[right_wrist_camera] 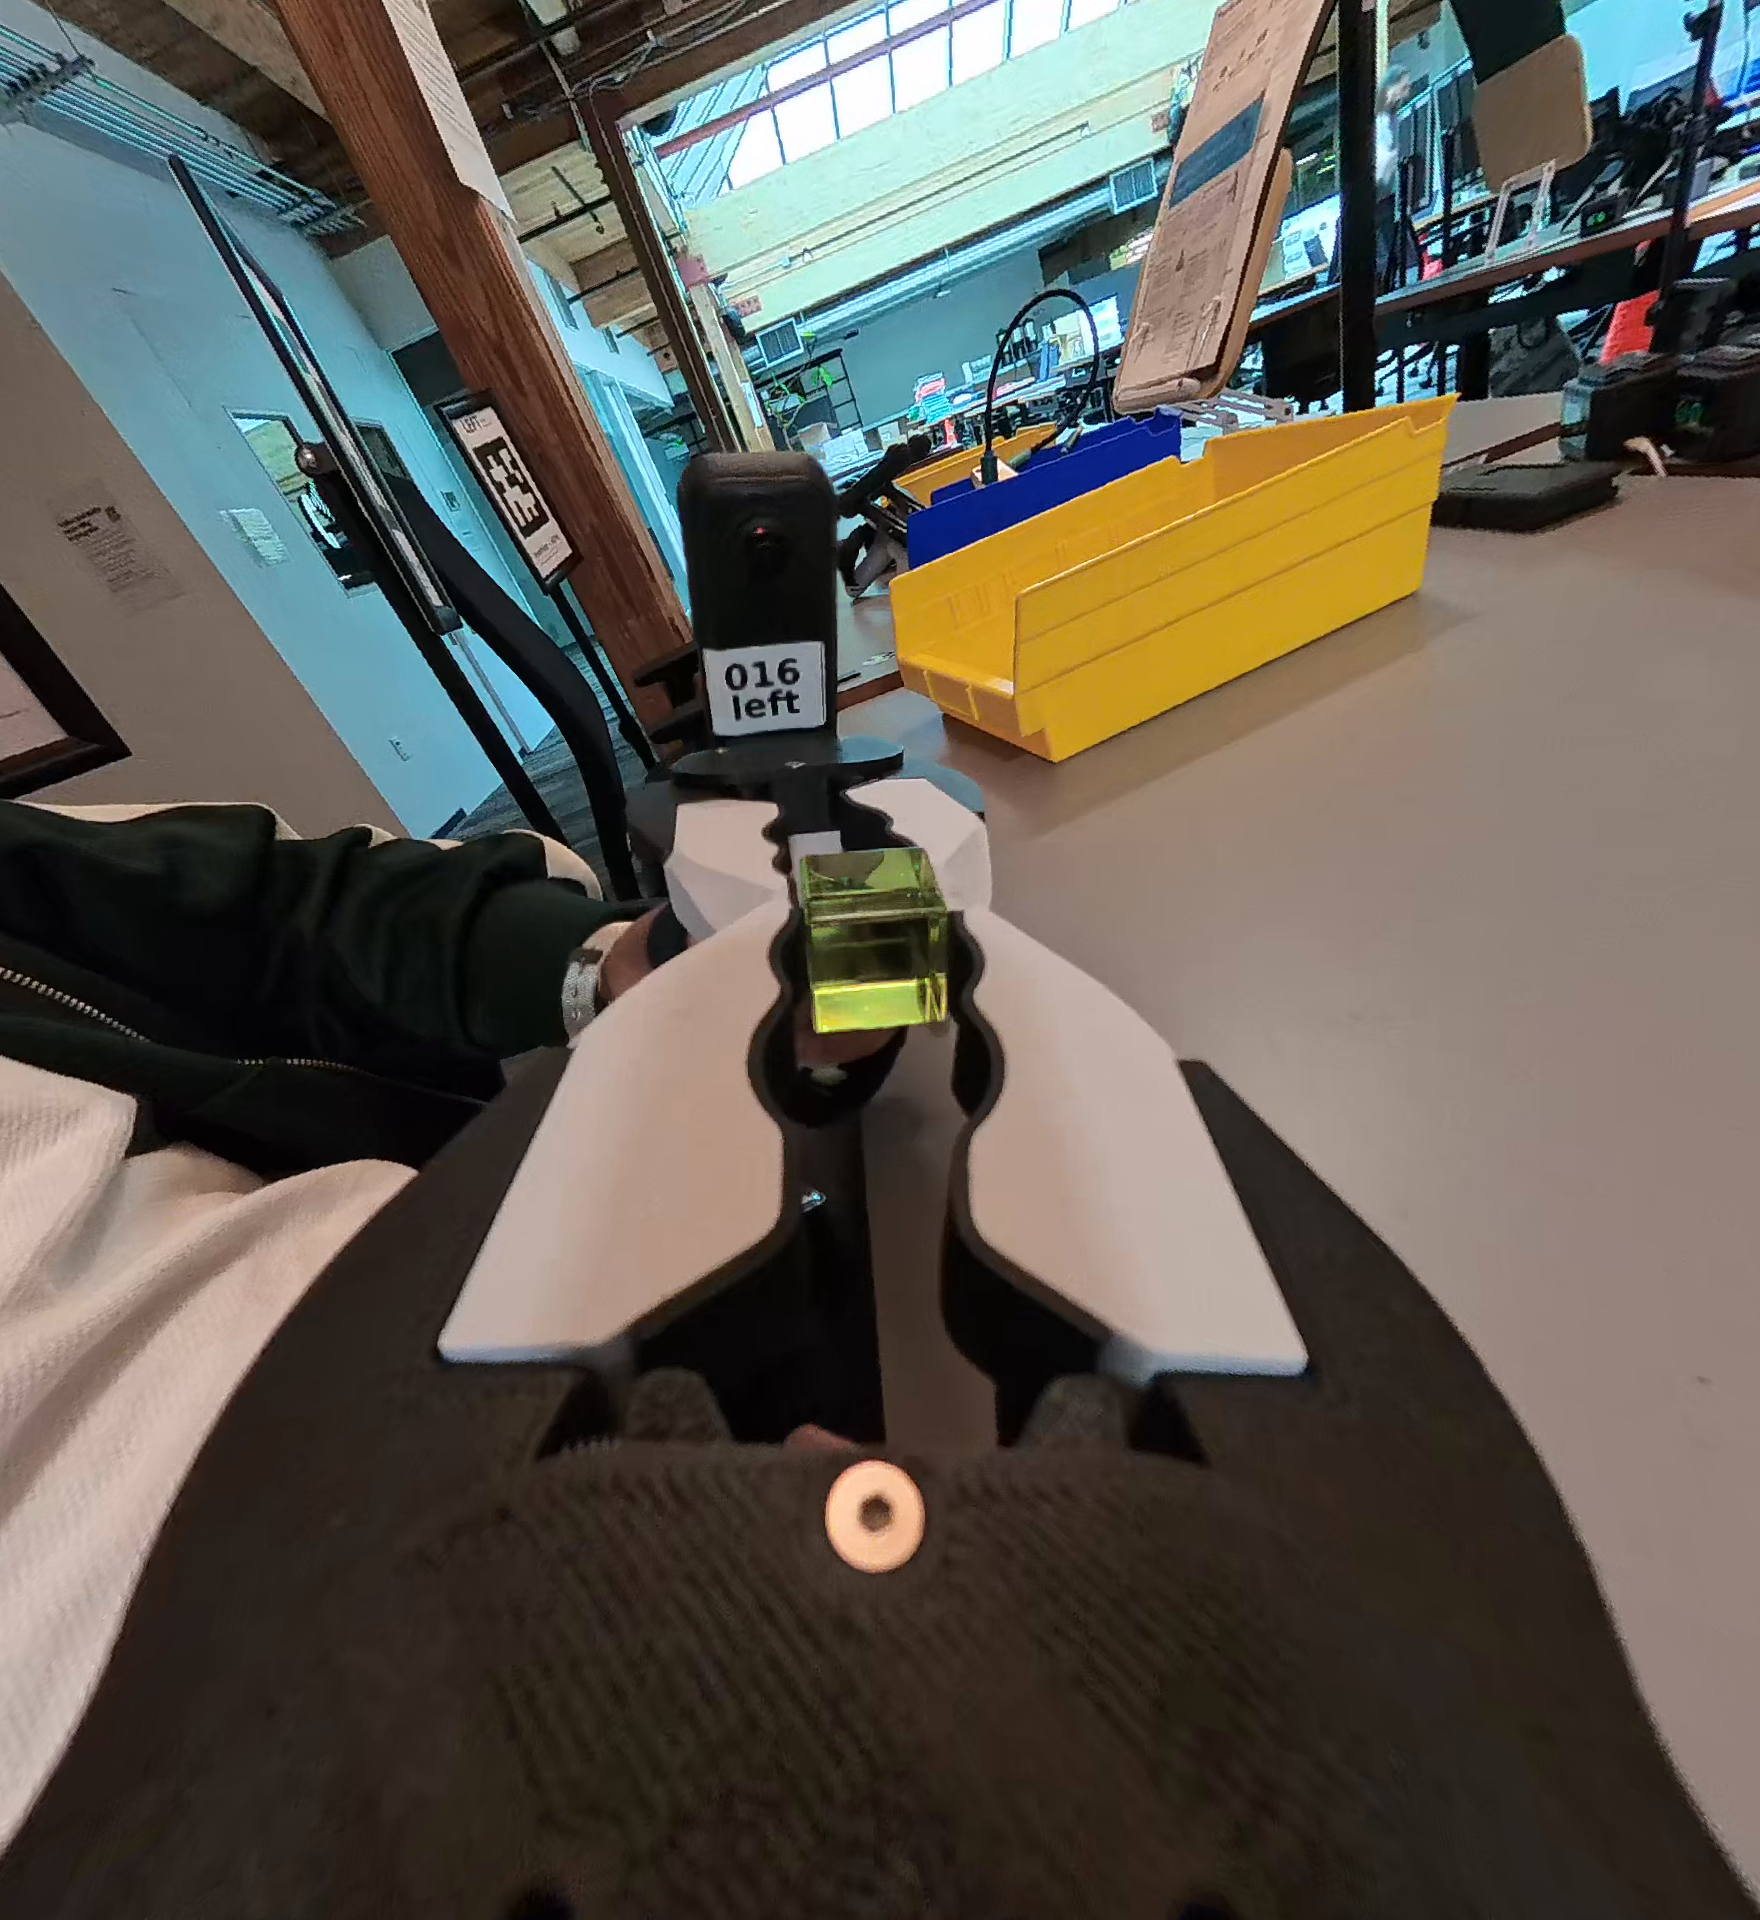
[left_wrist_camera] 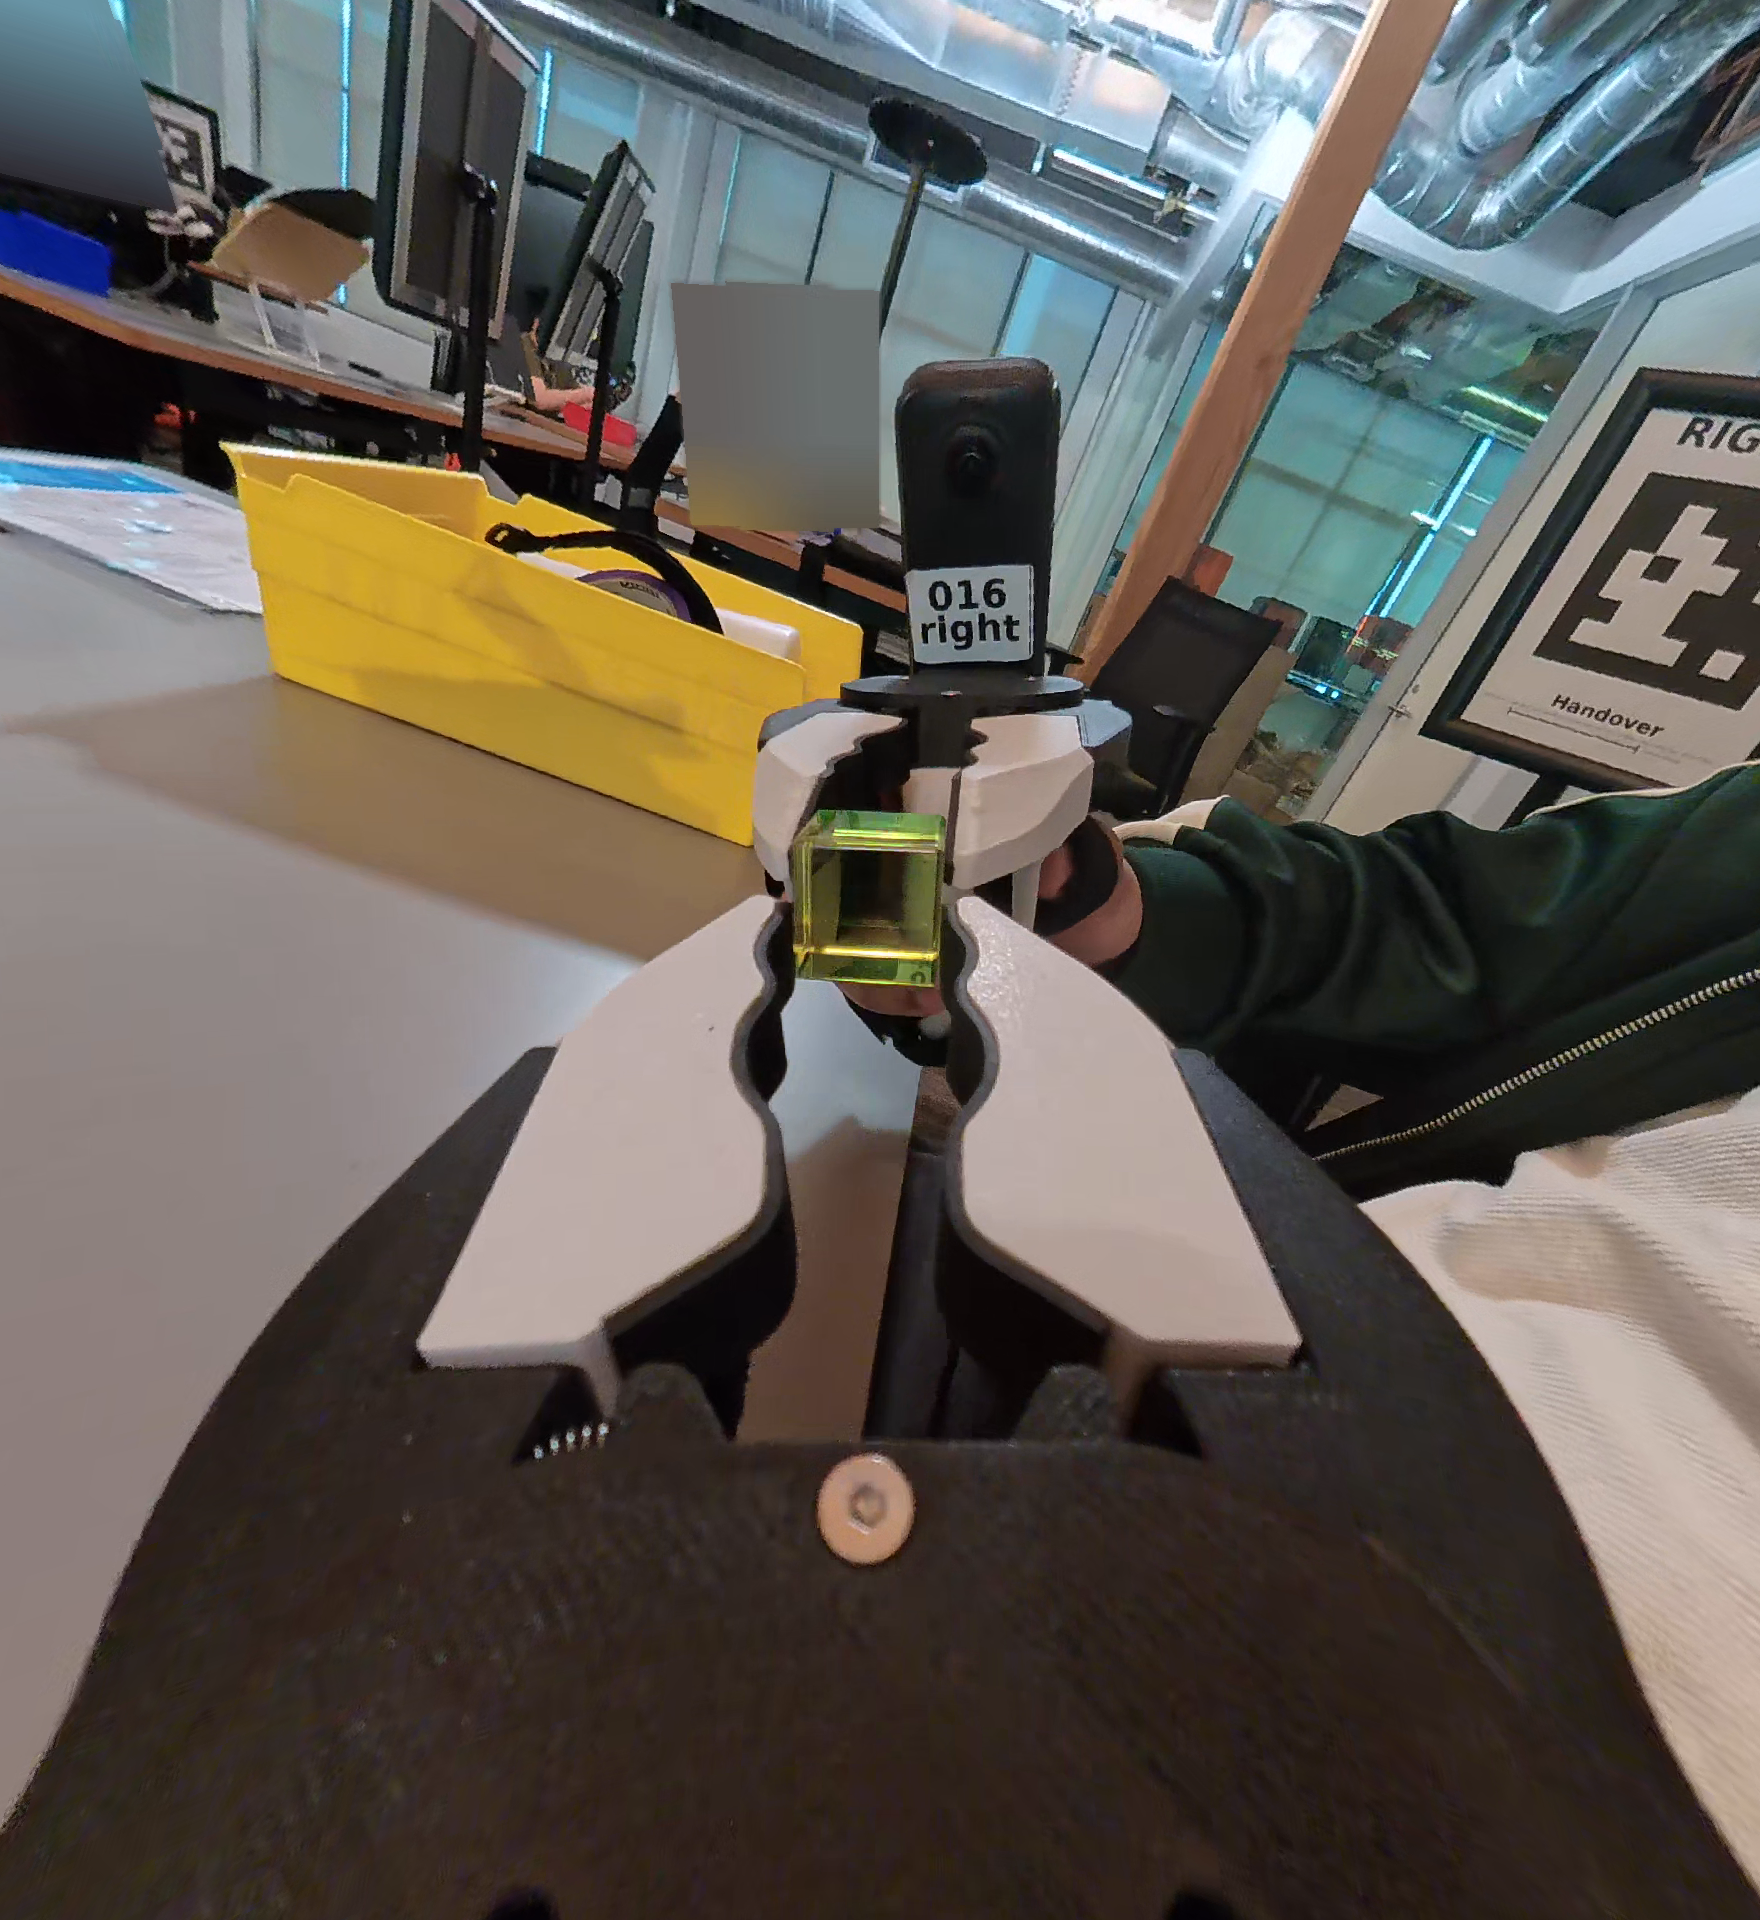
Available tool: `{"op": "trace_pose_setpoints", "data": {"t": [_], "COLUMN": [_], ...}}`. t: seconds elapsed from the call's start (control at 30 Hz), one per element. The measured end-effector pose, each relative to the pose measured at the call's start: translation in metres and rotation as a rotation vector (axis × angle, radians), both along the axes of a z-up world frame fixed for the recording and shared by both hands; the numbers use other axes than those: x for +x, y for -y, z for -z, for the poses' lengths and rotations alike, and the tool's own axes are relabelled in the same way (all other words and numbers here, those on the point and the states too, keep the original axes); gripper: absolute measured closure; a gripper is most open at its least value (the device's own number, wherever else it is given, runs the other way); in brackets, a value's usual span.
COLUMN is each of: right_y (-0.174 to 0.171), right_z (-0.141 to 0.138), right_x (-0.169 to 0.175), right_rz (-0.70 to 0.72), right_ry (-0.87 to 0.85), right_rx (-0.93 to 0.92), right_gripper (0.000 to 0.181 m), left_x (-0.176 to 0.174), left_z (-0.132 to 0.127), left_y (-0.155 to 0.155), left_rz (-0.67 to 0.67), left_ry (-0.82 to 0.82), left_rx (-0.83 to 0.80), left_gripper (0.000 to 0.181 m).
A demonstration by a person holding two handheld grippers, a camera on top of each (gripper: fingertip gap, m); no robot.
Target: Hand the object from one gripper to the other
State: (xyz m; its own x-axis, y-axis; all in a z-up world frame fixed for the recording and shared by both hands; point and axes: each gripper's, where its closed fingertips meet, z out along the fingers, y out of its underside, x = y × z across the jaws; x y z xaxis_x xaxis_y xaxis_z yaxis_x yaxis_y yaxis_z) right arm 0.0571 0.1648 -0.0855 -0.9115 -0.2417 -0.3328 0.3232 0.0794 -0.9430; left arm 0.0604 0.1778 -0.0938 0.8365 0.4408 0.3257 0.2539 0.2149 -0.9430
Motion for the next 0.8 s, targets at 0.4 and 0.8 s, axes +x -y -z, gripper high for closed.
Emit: {"op": "trace_pose_setpoints", "data": {"t": [0.4,0.8], "right_y": [-0.012,-0.003], "right_z": [0.013,0.056], "right_x": [-0.038,-0.015], "right_rz": [0.281,0.354], "right_ry": [-0.479,-1.298], "right_rx": [0.208,0.625], "right_gripper": [0.155,0.154], "left_x": [-0.010,-0.015], "left_z": [0.009,0.048], "left_y": [0.006,0.004], "left_rz": [-0.080,-0.001], "left_ry": [0.003,0.417], "left_rx": [-0.096,-0.027], "left_gripper": [0.137,0.134]}}
